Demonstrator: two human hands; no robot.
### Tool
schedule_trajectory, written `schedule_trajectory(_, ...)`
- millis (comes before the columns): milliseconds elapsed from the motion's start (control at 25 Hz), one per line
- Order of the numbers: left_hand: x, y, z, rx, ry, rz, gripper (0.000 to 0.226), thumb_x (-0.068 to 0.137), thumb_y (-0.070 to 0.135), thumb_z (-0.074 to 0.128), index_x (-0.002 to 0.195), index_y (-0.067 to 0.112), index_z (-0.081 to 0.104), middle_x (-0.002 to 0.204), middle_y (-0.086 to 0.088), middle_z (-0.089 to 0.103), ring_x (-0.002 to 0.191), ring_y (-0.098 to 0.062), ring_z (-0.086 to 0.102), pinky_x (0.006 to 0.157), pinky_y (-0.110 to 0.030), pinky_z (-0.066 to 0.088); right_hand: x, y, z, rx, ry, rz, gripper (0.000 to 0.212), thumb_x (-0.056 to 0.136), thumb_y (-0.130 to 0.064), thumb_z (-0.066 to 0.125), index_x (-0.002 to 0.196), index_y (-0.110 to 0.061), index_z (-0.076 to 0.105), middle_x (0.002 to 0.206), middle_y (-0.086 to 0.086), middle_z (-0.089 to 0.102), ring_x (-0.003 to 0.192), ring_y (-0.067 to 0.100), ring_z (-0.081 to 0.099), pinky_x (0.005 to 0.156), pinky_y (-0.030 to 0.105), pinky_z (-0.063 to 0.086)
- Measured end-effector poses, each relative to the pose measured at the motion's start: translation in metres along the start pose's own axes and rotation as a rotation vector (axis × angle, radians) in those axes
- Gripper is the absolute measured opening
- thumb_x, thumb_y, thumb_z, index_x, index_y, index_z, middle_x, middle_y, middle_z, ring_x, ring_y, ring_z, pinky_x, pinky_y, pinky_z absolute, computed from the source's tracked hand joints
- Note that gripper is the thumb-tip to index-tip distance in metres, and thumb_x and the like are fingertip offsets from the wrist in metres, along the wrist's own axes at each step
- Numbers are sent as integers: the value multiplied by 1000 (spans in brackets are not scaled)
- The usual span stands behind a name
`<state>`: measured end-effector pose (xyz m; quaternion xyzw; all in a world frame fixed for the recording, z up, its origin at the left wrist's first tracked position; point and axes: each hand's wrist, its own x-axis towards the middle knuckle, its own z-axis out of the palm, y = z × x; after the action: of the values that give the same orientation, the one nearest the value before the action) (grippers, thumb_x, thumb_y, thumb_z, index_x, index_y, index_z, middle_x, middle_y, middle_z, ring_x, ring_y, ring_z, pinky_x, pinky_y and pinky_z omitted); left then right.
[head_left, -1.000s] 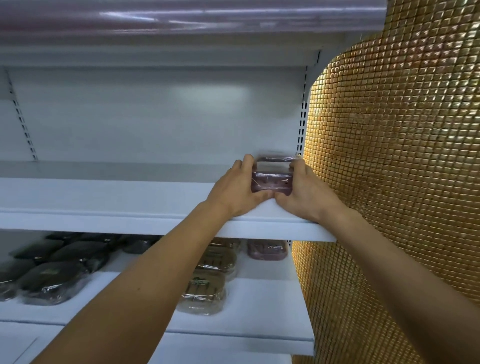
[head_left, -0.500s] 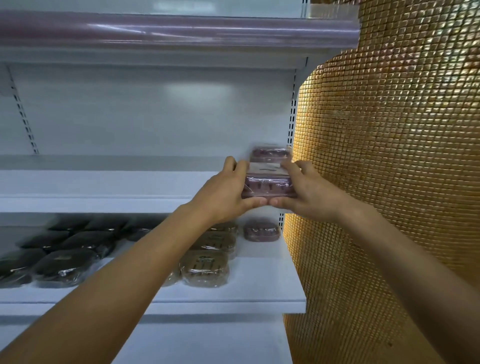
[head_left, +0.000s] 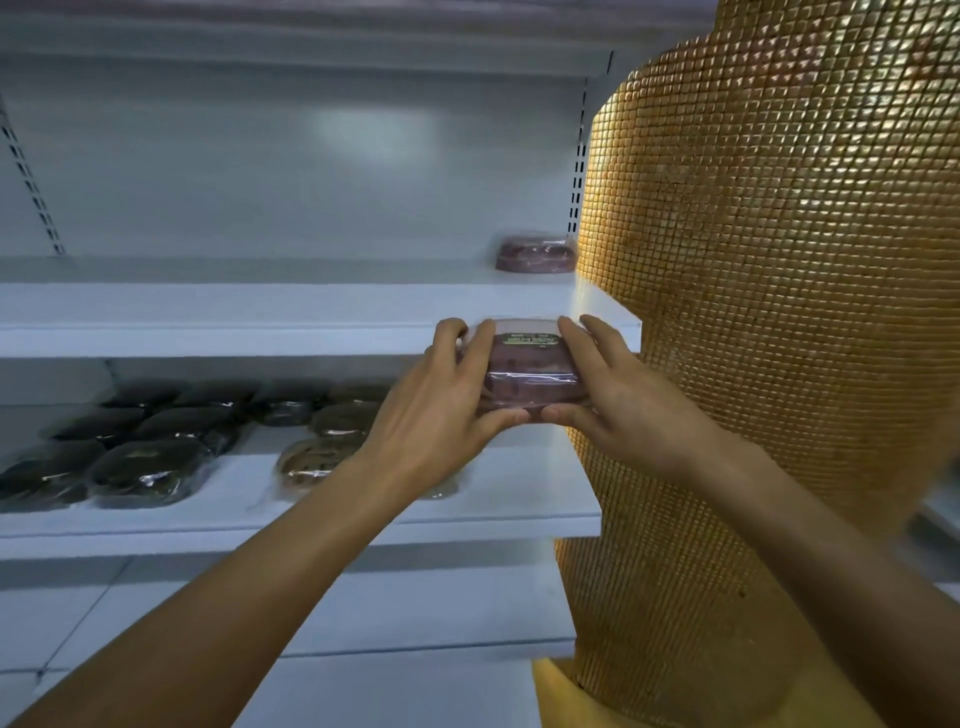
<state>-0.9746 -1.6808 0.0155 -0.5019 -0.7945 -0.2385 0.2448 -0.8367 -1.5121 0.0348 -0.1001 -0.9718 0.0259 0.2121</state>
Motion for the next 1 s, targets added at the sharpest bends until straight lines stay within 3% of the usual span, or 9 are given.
schedule_trajectory(240,-34,-4,49,68,-177,-57,86,85,70,55,150,23,23,143,0,31,115,-24,57,80,-36,52,-26,7,52,72,-155,20,87,93,-55,50,155,-17,3,160,6,5,139,26,33,102,31,41)
schedule_trajectory(520,-55,-13,124,96,-345,-97,89,86,74,48,152,23,19,146,0,36,122,-23,54,90,-37,52,-39,38,131,96,-343,170,91,92,-65,41,156,-21,-5,164,6,-7,148,29,17,113,44,34)
schedule_trajectory(800,-56,-15,179,114,-389,-116,86,89,69,49,153,19,20,146,-4,40,128,-22,48,101,-36,45,-39,64,180,98,-375,215,90,93,-64,41,157,-19,-4,164,8,-5,148,30,20,110,45,39)
schedule_trajectory(1000,-49,-22,206,145,-417,-137,86,91,64,53,154,17,18,152,-7,35,135,-24,43,109,-38,39,-32,73,204,64,-328,203,84,97,-51,48,156,-18,-1,164,7,-5,149,27,17,105,40,44)
